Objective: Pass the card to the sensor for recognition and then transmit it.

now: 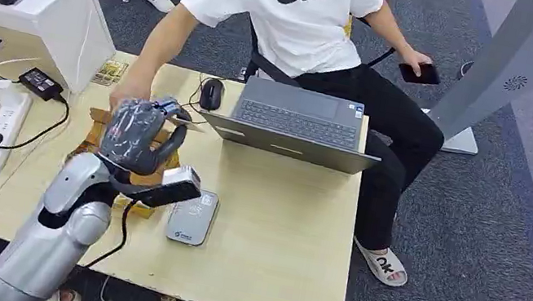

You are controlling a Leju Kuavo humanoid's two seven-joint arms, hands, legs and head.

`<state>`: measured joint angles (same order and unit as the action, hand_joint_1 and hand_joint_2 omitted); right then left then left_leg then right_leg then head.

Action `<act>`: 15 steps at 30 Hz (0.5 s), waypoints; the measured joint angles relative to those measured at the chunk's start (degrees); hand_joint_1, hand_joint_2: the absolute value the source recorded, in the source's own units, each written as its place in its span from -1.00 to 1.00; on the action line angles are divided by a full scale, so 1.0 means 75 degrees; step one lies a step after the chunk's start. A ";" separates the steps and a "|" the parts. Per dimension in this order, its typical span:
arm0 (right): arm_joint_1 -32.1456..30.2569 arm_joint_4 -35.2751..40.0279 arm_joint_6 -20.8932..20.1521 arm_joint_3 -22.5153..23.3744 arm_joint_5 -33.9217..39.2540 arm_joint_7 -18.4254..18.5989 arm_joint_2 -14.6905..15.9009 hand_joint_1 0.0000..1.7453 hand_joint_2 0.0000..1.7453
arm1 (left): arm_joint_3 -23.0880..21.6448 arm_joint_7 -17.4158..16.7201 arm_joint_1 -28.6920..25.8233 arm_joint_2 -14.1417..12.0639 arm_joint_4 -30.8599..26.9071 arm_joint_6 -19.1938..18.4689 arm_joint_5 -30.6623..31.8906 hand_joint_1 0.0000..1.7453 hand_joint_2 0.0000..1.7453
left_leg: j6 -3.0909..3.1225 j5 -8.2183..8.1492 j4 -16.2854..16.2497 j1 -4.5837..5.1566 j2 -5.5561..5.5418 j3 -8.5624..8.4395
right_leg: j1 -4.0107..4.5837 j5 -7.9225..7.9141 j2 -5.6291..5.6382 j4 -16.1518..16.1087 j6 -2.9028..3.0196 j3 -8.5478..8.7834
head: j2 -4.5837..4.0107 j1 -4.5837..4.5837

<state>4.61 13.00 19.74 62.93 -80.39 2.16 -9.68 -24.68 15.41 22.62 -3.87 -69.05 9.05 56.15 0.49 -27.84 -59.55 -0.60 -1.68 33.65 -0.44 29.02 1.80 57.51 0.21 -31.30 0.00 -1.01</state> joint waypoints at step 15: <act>-0.0053 -0.0006 0.0020 -0.0006 0.0020 0.0003 -0.0064 -1.00 1.00 | -0.0763 -0.0709 -0.0611 -0.0300 -0.0323 -0.0251 -0.0049 1.00 1.00 | 0.0001 -0.0001 0.0003 -0.0001 -0.0002 0.0001 | 0.0000 0.0003 -0.0003 0.0000 -0.0001 -0.0001 | 0.0000 -0.0003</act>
<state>4.22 12.96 19.89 62.88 -80.24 2.19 -10.16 -30.40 10.09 18.04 -6.12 -71.47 7.17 55.78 0.50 -27.85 -59.52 -0.61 -1.69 33.66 -0.44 29.04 1.78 57.51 0.20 -31.30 0.00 -1.03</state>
